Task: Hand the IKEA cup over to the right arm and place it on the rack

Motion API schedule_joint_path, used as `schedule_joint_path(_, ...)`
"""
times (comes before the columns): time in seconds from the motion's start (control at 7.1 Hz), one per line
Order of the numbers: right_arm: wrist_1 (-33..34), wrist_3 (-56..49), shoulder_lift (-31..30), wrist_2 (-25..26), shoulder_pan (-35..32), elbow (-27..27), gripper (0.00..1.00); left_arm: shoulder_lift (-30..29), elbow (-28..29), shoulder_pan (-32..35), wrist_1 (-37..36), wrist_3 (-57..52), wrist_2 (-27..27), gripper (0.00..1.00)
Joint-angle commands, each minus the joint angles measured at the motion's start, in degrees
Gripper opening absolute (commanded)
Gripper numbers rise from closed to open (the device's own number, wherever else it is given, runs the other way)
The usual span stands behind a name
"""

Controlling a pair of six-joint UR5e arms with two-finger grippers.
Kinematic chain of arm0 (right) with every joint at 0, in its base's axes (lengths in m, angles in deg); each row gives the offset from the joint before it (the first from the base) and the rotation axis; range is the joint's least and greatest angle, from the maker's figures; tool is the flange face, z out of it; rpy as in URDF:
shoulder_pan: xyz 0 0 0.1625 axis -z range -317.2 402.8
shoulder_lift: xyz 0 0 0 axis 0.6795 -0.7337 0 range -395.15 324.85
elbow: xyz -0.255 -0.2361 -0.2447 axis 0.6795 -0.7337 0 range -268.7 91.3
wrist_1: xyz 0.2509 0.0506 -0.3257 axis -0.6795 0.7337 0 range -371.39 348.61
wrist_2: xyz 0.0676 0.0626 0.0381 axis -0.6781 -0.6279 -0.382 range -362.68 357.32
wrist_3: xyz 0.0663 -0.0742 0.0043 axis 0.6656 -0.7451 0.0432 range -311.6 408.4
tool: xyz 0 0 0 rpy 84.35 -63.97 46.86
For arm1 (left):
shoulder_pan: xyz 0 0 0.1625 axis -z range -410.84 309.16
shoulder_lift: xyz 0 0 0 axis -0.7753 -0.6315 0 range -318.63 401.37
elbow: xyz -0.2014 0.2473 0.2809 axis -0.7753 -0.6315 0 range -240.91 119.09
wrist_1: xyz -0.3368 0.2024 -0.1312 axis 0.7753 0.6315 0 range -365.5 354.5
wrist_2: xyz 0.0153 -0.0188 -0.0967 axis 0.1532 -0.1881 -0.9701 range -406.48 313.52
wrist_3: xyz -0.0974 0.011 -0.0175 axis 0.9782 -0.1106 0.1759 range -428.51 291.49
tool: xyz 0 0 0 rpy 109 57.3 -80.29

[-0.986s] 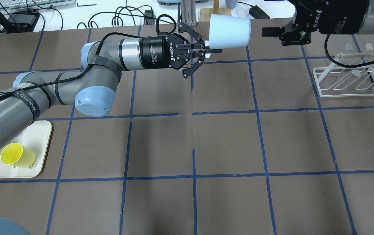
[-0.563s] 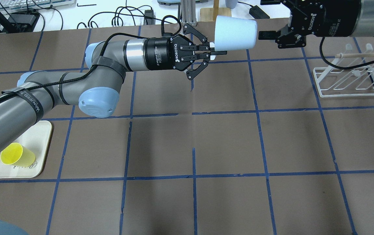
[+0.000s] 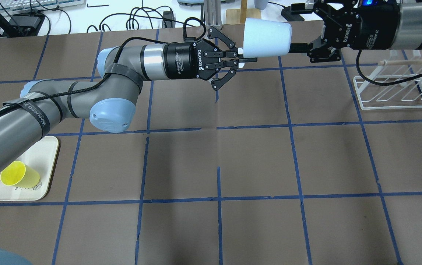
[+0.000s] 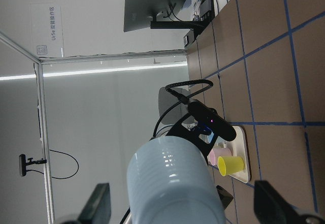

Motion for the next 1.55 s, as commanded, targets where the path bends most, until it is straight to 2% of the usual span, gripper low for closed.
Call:
schedule_joint_path(0.0,0.2,0.16,-0.49,-0.12,-0.18,0.82,1.0,-0.01,0.03,0.0,0.0,0.0,0.0,0.0)
schedule_joint_path(0.56,0.47,0.43,-0.41,-0.47,-2.64,0.29,1.0,0.08,0.03,-0.09,0.0,0.0,0.0,0.0)
schedule_joint_path(0.99,0.55,0.43,-0.32,-0.47,-2.38,0.03,0.83,0.08,0.03,-0.09,0.0,0.0,0.0,0.0)
schedule_joint_path(1.41,0.47,0.43,-0.41,-0.12,-1.94,-0.24,0.55,0.08,0.03,-0.09,0.0,0.0,0.0,0.0)
